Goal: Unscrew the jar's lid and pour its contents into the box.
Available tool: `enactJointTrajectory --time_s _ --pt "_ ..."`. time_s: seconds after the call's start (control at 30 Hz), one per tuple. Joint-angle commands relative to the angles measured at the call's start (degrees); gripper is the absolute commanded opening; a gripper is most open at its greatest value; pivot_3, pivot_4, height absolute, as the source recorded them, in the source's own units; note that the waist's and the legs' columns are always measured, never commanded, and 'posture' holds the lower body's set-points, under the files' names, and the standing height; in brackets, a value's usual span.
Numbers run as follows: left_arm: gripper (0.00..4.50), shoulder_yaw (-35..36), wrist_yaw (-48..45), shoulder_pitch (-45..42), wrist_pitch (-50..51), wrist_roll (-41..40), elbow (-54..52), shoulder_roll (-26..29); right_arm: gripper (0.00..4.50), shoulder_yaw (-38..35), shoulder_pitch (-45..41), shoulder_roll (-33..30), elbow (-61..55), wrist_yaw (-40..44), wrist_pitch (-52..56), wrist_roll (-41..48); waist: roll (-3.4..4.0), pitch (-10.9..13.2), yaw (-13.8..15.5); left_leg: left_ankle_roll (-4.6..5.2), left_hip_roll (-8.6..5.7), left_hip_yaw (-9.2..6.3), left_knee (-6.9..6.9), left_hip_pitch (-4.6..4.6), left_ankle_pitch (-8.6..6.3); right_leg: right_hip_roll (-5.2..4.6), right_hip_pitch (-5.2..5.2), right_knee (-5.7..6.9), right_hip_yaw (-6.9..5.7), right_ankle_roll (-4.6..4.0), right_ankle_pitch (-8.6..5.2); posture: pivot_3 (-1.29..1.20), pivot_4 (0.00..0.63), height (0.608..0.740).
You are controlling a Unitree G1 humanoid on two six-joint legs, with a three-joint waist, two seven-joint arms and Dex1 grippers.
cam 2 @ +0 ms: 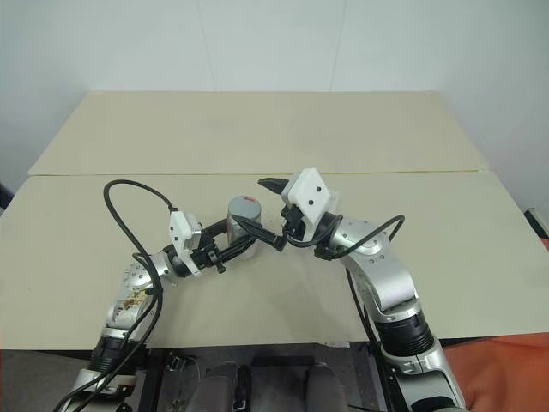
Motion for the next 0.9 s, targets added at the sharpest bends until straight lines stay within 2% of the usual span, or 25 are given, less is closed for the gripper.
enactJointTrajectory --time_s 0.03,0.47,0.6,0.7,0.9 --pt "2.07 1.0 -0.8 -1.2 -1.6 -1.4 -1.2 0.2 4.45 -2.5 0.7 -1.1 -2.5 0.4 -1.3 1.0 0.00 0.0 0.0 0.00 0.00 0.00 0.00 0.00 0.00 0.00 0.00 0.00 0.00 0.00 0.00 0.00 0.150 0.740" --pt "2.07 1.9 -0.9 -1.2 -2.1 -1.6 -0.7 -0.5 4.45 -3.3 2.2 -3.3 -3.9 2.0 -1.5 1.8 0.00 0.0 0.0 0.00 0.00 0.00 0.00 0.00 0.00 0.00 0.00 0.00 0.00 0.00 0.00 0.00 0.150 0.740" --pt "2.07 1.9 -0.7 -1.2 -2.6 -1.4 -0.7 -0.8 4.45 -4.6 2.6 -4.9 -6.2 5.3 -0.4 5.7 0.00 0.0 0.1 0.00 -0.01 -0.01 0.00 0.00 0.00 0.00 0.01 -0.01 0.00 0.00 0.00 0.00 0.150 0.740" --pt "2.07 1.6 -0.4 -1.2 -3.1 -1.3 -0.6 -1.7 4.45 -3.6 1.3 -3.8 -7.6 5.4 0.9 7.8 0.00 0.0 0.0 0.00 0.00 -0.01 0.00 0.00 0.00 0.00 0.01 -0.01 0.01 0.00 0.00 0.00 0.150 0.740" --pt "2.07 1.2 -0.4 -1.0 -4.5 -1.5 -0.6 -3.7 4.45 0.0 -3.7 1.3 -2.8 0.9 0.6 4.2 0.00 0.0 -0.2 0.00 0.01 -0.02 -0.01 0.02 0.00 0.02 -0.01 0.02 0.01 0.00 0.00 0.00 0.150 0.740"
